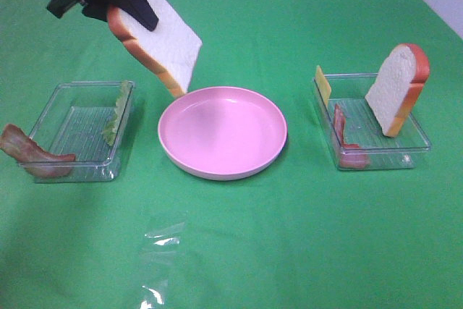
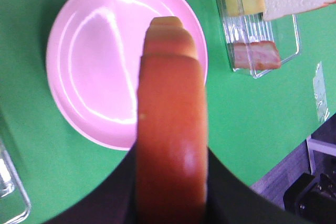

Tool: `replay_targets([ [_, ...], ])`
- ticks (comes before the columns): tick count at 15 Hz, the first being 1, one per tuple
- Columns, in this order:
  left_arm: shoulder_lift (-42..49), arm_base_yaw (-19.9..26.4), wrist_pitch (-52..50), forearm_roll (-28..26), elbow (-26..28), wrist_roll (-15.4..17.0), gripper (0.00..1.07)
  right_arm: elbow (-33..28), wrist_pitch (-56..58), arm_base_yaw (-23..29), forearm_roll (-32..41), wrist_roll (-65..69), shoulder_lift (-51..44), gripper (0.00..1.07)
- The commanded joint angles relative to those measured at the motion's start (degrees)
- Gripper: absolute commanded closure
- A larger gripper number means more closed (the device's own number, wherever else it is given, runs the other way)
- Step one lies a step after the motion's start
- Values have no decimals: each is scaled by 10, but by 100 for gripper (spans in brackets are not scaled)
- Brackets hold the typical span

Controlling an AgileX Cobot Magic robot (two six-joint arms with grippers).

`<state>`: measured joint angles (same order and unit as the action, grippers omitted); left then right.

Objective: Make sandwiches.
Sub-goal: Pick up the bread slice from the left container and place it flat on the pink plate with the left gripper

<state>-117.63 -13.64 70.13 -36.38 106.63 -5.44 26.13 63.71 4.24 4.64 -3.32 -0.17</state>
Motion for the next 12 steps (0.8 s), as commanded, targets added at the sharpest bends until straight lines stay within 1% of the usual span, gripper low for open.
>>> replay_targets([
  [1,-26,-33,5,-8,-5,3,107,-2,-6,-1,1,3,-16,9],
  [3,-45,-48,-16,-9,-5,14,107,-2,-6,-1,1,3,-16,9],
  [5,-68,-61,-54,-16,-5,45,107,-2,-6,-1,1,3,-16,9],
  [7,-92,-70,-81,-32,-5,62,107,-2,-6,-1,1,3,-16,9],
  [9,-114,-84,-119,-54,-4,59,107,-2,-6,-1,0,3,-16,10],
  [12,-127,-91,-137,-54,-4,60,107,-2,-6,-1,1,3,-16,10],
])
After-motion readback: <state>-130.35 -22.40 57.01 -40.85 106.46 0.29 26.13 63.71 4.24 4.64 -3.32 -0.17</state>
